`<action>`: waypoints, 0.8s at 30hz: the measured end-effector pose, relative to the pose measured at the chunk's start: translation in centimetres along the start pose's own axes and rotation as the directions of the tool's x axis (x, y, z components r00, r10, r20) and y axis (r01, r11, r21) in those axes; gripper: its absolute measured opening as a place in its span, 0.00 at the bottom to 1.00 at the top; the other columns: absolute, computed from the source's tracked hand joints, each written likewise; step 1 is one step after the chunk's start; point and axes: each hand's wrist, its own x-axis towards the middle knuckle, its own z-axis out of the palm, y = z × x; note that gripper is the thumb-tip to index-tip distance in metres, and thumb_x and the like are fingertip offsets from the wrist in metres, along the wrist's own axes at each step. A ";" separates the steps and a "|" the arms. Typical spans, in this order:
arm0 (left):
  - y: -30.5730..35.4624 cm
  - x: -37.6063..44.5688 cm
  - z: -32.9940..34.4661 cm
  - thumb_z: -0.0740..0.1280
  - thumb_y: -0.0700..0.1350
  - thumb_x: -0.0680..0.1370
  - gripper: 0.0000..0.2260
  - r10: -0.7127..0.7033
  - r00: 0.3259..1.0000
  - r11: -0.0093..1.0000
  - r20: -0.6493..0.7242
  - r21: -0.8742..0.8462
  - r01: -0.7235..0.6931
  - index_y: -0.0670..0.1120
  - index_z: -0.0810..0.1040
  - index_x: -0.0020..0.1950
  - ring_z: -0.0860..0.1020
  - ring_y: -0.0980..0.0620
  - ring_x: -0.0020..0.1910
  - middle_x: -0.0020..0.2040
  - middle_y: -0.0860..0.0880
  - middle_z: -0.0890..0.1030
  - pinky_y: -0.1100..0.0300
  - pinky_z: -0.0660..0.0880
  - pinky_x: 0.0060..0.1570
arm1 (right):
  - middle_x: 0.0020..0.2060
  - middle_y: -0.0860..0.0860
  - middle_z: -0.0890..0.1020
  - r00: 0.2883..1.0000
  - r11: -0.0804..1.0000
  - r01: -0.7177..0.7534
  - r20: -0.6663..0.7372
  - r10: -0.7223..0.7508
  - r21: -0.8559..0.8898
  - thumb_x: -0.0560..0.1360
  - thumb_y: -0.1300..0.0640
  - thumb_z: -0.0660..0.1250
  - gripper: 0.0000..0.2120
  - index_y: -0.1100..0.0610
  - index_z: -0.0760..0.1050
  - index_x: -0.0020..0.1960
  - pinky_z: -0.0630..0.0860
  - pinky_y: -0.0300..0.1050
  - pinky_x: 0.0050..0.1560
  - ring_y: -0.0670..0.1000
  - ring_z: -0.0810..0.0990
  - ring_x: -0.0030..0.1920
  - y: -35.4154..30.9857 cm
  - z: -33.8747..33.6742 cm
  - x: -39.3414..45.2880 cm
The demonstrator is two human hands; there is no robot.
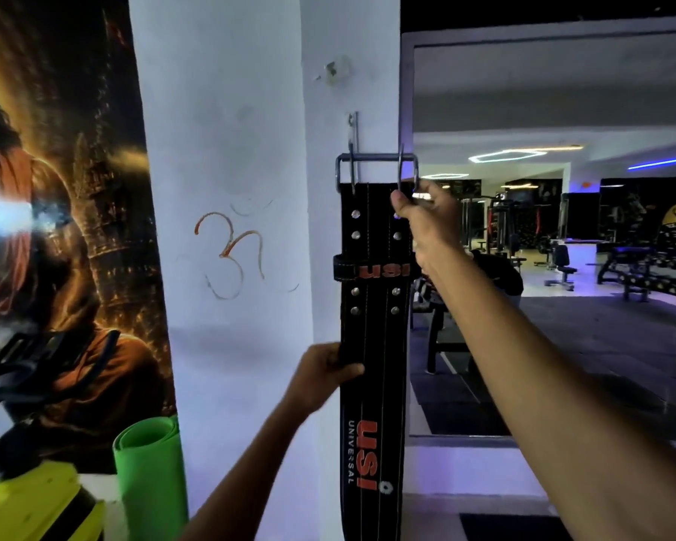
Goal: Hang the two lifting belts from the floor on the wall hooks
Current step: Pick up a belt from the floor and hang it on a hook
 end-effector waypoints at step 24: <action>-4.1 -3.3 4.7 0.64 0.55 0.81 0.13 -0.024 0.999 0.999 -0.032 0.036 0.025 0.47 0.79 0.45 0.78 0.57 0.38 0.37 0.53 0.80 0.56 0.76 0.44 | 0.38 0.49 0.82 1.000 1.000 0.012 -0.019 -0.012 -0.017 0.74 0.66 0.70 0.18 0.60 0.73 0.62 0.71 0.26 0.26 0.37 0.79 0.31 2.1 -4.4 -1.6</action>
